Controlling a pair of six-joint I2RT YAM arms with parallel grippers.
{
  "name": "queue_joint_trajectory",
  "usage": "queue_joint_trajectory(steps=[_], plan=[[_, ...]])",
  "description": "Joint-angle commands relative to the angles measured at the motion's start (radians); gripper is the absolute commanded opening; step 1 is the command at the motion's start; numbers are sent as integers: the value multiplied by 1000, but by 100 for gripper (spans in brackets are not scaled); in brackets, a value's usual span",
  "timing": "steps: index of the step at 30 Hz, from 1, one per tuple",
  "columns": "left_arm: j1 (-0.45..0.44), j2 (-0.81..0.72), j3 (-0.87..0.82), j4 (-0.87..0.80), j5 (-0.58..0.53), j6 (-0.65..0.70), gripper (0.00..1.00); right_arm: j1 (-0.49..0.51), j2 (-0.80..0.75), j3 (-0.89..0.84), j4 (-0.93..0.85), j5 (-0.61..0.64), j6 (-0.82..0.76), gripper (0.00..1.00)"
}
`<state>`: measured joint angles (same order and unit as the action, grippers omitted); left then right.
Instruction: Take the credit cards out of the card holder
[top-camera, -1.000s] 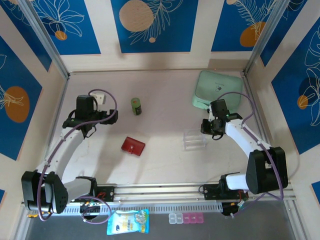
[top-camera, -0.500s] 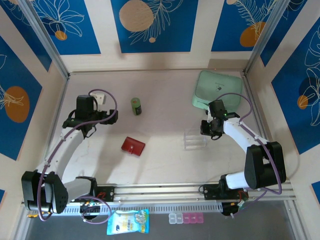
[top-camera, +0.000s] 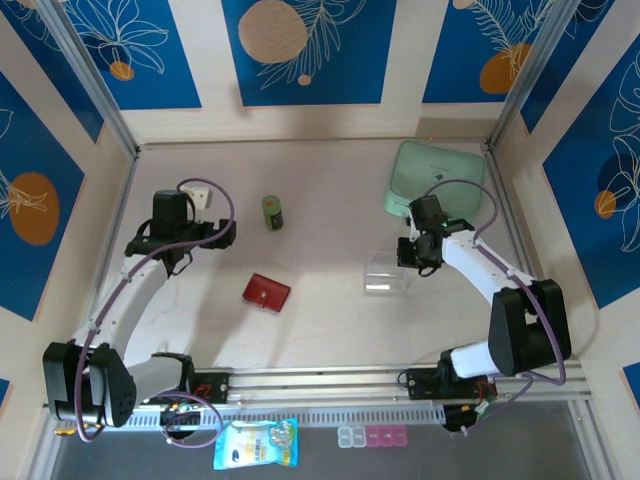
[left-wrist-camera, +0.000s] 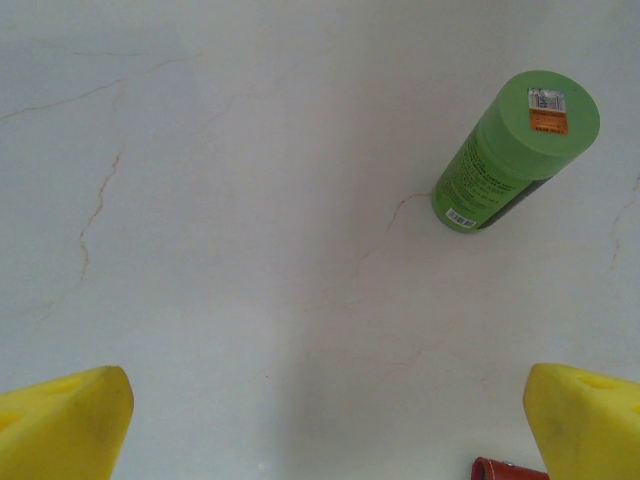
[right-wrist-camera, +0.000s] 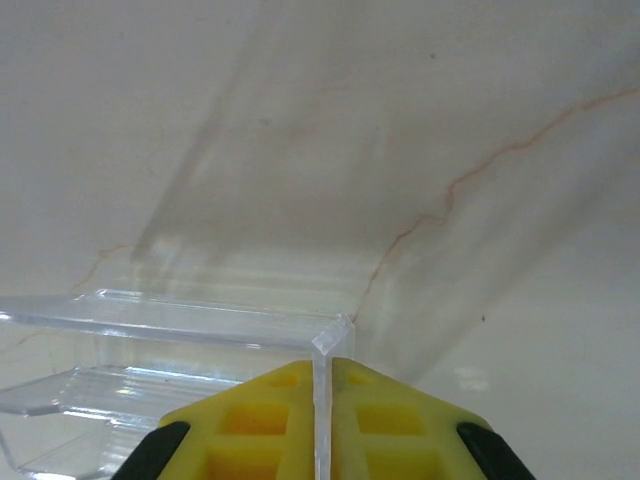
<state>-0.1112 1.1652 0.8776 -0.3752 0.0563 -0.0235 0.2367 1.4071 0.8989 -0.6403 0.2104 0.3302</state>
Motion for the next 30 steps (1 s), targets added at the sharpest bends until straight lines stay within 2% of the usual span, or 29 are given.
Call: queue_joint_trajectory(steps=[1,9,13,21,30], plan=[[10,-6,-6,9,22,16,100,27,24,64,-28,10,38,9],[11,-2,-6,9,26,5,100,123,180,253,-73,55,105,6],[10,1,-4,9,33,-2,100,168,287,382,-110,87,147,0],[10,0,-6,9,33,-6,100,226,516,662,-194,107,203,0],[10,4,-6,10,33,-5,100,266,660,836,-224,128,208,0]])
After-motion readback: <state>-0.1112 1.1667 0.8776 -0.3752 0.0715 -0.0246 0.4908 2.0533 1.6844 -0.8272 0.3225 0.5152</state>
